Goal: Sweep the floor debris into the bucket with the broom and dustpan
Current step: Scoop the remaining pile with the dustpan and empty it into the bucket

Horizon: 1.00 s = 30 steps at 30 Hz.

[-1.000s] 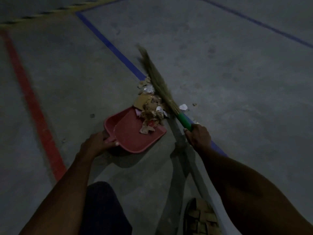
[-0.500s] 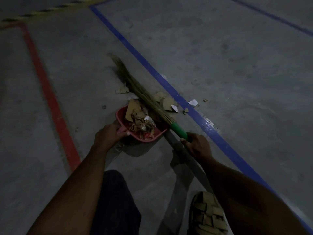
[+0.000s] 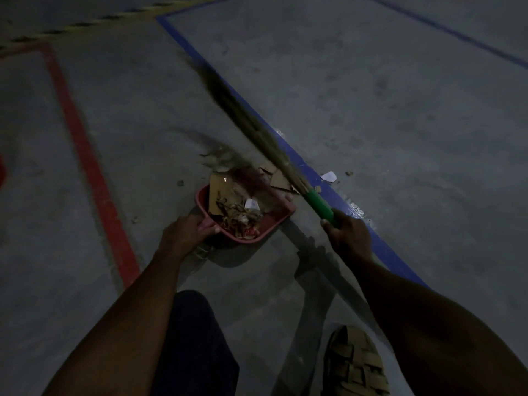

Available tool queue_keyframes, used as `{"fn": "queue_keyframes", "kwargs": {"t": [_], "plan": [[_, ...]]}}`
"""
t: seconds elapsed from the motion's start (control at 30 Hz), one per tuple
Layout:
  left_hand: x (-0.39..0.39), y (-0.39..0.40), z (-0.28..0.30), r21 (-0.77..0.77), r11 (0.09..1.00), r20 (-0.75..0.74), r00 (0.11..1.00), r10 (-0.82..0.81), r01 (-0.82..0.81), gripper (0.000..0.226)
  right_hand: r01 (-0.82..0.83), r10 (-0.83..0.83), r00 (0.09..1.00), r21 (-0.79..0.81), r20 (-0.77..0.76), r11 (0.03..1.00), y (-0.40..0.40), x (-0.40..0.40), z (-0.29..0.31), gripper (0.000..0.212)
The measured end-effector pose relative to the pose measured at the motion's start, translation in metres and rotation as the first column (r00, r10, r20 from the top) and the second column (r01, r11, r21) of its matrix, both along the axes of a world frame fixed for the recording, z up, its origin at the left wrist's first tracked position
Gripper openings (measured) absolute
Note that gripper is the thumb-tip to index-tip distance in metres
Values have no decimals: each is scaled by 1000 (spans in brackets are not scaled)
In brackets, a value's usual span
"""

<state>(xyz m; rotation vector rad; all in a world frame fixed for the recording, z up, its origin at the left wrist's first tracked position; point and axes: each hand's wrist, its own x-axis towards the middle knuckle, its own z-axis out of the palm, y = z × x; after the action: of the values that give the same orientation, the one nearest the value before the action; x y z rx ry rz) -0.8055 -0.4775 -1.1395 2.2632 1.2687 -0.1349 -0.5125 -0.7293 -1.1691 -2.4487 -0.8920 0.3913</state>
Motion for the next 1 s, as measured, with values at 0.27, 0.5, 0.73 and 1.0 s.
{"fn": "queue_keyframes", "kwargs": {"t": [0.27,0.5,0.73,1.0], "plan": [[2,6,3,-12,992,-66,990,-127,127,73,384,-378,922,-80,88,920,-19,10,6,34],[-5,4,11,1,995,-79,992,-96,96,49,531,-523,847,-171,95,830,-62,22,2,31],[4,-4,17,7,993,-32,993,-113,114,44,362,-361,932,-141,34,921,-57,5,-8,24],[9,-5,14,5,991,0,991,-135,135,54,-43,37,999,-186,-37,982,-30,-34,-4,16]]}}
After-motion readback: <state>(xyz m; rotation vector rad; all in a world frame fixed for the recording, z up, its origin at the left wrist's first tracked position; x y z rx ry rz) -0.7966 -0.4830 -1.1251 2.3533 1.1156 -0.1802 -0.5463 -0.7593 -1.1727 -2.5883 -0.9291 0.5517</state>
